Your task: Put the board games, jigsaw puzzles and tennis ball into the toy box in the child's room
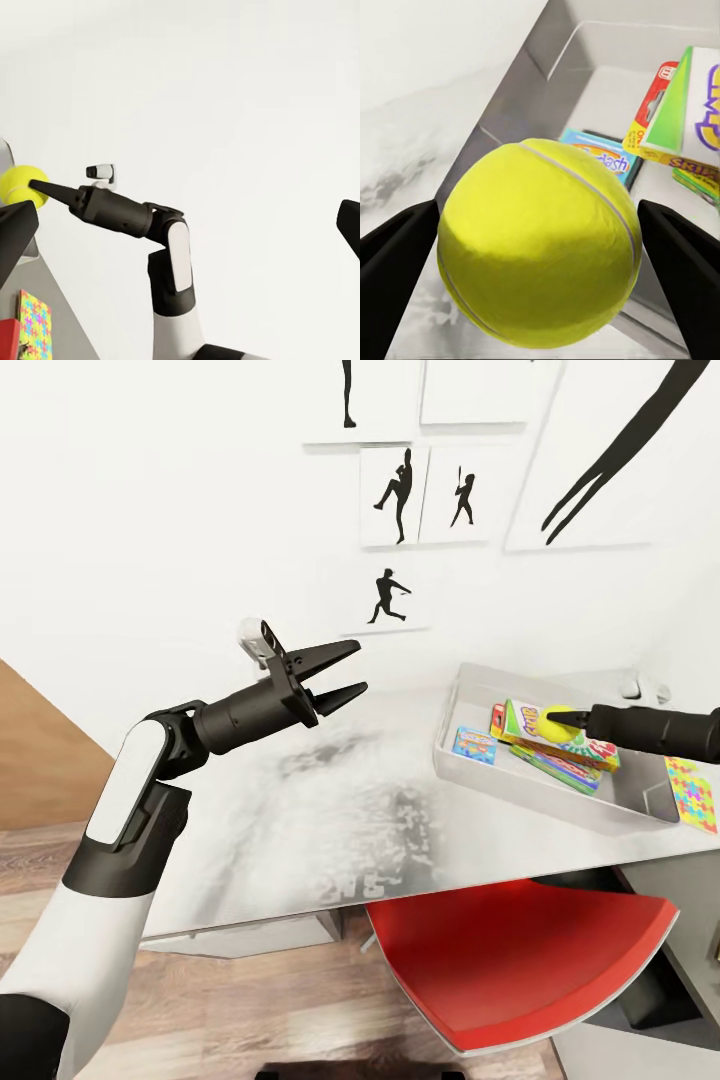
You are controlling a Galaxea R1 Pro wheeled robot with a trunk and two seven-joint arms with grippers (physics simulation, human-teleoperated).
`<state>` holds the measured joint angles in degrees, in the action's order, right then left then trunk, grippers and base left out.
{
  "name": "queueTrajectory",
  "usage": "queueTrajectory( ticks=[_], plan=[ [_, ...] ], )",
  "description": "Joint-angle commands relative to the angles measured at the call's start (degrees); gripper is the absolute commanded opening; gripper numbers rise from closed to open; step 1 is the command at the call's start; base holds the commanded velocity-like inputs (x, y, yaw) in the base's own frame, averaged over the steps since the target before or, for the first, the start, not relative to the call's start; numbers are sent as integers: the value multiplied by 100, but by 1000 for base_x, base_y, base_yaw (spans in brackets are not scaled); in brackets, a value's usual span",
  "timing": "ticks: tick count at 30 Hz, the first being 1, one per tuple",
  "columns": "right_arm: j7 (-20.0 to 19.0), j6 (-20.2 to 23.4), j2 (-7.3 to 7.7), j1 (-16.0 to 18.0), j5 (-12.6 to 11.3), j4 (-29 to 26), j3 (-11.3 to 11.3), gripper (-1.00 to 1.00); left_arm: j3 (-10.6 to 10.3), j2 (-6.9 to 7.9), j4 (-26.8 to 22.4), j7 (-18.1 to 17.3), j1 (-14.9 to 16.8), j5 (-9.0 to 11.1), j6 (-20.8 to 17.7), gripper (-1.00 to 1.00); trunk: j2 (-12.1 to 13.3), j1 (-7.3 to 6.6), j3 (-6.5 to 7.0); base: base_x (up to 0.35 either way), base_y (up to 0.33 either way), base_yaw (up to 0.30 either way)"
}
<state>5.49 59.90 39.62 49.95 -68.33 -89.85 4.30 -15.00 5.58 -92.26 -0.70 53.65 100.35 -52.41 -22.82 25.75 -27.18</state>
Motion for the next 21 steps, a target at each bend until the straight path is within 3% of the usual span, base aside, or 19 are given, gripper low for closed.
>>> queueTrajectory(
  ticks=[1,11,21],
  plan=[
    [57,10,5,6,-60,-3,9,-100,-5,4,1,-7,6,3,-7,100,-10,3,-9,0,0,0],
    [57,10,9,-362,-61,-154,40,-100,-10,4,4,-5,5,3,-7,100,-10,3,-9,0,0,0],
    [44,10,7,-439,-59,-192,6,-100,-11,0,4,-1,5,3,-6,100,-10,3,-9,0,0,0]
  ],
)
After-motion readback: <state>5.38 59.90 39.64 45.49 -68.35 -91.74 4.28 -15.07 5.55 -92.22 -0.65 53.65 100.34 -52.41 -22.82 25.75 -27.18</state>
